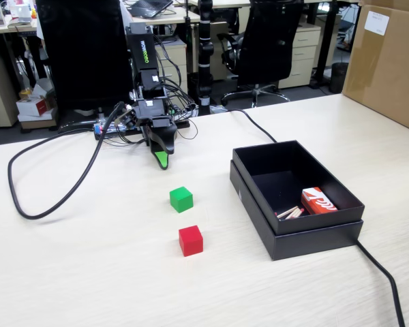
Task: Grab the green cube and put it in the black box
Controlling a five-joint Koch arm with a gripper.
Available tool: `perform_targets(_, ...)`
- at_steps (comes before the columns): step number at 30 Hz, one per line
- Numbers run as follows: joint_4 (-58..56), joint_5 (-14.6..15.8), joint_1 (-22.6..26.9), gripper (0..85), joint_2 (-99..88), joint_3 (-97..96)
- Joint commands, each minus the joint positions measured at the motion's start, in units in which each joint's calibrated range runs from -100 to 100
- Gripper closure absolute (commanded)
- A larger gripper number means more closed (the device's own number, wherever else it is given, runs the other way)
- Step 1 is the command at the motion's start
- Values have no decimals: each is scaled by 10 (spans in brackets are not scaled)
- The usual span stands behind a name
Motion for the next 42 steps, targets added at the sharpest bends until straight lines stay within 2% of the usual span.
perform_targets(1, -19, 0, 0, 354, -1, -25)
perform_targets(42, -22, 0, -2, 359, -1, -18)
